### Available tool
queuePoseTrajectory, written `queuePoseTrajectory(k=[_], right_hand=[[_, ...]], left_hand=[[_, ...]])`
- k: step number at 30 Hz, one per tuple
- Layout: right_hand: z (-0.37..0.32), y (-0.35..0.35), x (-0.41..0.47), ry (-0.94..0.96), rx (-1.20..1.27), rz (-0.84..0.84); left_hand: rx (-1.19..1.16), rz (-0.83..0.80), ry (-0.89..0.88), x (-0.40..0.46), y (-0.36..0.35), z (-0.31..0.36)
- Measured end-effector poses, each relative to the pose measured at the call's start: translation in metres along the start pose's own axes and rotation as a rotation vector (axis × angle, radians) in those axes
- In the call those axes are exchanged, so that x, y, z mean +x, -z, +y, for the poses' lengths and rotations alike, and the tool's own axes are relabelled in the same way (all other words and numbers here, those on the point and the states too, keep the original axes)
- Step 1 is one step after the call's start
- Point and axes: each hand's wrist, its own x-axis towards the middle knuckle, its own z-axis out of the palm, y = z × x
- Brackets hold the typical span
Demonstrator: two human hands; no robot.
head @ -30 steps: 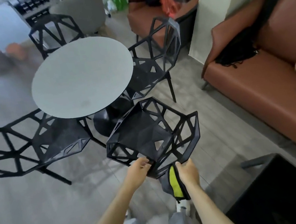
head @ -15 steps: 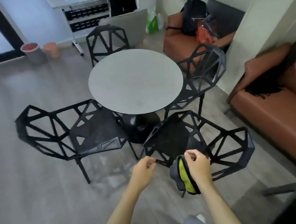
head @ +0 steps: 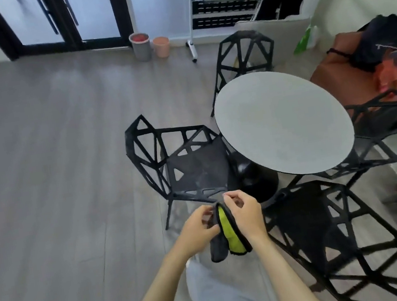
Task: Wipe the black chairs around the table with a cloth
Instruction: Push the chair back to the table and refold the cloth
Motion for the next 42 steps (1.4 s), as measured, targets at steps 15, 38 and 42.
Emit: queuePoseTrajectory(k=[15, 38, 42], right_hand=[[-0.137, -0.1, 0.212, 0.031, 0.132, -0.228], [-0.302, -0.217, 0.271, -0.297, 0.233, 0.528], [-0.299, -0.259, 0.247, -0.3, 0.247, 0.395]], left_hand=[[0.203, -0.081, -0.128, 0.205, 0.263, 0.038], [0.204, -0.48, -0.249, 0.402, 0.432, 0.087], [-0.091, -0.551, 0.145, 0.395, 0.405, 0.111]])
